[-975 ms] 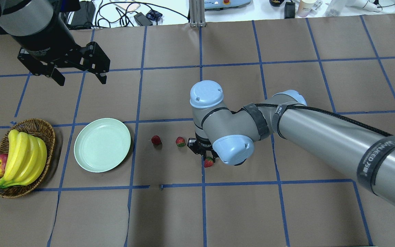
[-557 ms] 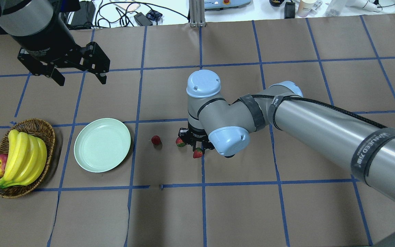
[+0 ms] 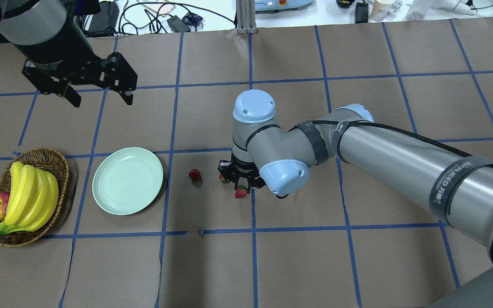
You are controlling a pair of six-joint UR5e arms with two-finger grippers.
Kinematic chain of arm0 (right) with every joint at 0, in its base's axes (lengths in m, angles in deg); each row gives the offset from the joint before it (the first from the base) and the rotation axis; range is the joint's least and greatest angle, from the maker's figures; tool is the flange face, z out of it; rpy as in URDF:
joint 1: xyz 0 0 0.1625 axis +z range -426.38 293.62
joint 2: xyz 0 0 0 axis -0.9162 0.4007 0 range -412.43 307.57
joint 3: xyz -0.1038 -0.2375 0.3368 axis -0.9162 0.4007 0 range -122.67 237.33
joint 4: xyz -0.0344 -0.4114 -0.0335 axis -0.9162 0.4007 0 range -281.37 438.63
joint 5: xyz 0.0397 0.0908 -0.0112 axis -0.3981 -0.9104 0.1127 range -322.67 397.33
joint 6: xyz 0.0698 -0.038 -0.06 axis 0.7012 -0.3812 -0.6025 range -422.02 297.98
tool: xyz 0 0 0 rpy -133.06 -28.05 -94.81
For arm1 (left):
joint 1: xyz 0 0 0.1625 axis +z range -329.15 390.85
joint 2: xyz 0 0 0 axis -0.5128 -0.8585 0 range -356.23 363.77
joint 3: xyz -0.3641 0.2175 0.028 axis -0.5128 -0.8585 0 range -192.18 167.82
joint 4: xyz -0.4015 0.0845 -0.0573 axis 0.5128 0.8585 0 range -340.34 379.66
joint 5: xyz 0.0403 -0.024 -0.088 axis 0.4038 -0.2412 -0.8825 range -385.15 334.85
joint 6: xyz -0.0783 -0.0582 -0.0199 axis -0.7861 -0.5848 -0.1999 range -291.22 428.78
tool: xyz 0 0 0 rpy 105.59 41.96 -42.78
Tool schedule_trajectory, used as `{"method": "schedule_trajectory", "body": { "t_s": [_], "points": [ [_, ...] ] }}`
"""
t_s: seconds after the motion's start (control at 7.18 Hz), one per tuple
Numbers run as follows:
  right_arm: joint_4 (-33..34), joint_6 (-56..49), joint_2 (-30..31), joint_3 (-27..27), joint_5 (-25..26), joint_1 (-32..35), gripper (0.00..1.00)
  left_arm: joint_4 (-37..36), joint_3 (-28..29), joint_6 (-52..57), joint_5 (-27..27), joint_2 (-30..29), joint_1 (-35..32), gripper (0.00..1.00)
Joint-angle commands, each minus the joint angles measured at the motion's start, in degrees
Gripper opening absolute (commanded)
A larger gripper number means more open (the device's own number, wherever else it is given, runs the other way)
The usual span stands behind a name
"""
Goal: Collect all strawberries into plate
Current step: 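Carry it with the right gripper beside the other strawberries and release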
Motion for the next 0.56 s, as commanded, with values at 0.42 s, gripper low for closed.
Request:
{"method": "schedule_trajectory", "body": {
  "t_s": [0.42],
  "points": [
    [-1.53,-1.12,4.66,-0.01,6.01,-4.45,1.00,-4.53,-9.25,-0.44,-0.58,-2.70,1.19,1.00]
  ]
}}
